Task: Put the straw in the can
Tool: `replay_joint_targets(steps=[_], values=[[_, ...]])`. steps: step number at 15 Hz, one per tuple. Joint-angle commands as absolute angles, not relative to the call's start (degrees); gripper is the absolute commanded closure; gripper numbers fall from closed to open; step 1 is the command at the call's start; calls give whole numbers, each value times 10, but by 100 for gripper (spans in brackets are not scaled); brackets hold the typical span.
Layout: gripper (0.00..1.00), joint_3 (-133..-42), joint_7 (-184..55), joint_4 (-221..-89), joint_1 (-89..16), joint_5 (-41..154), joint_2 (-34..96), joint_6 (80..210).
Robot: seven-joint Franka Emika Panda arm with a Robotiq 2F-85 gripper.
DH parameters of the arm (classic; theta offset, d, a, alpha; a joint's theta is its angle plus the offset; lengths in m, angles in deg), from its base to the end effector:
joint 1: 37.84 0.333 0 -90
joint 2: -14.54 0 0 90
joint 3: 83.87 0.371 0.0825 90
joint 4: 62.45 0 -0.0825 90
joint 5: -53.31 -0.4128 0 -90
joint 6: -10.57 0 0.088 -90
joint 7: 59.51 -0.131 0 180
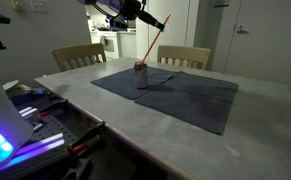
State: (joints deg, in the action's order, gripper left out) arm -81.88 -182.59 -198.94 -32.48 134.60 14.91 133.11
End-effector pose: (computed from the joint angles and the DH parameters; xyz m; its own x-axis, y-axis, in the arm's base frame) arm 0.5230 0.0046 0.3466 0.3086 -0.3809 0.8716 -0.8724 -0.4784 0.0998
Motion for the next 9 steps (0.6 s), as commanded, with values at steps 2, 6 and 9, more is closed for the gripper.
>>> replay_joint_targets(steps=[2,6,9], values=[[98,-815,-1832,-1986,-334,1350,162,1333],[98,-814,-1837,-1985,-333,1348,170,1334],[98,-814,-1841,-1983,-333,1347,178,1331]])
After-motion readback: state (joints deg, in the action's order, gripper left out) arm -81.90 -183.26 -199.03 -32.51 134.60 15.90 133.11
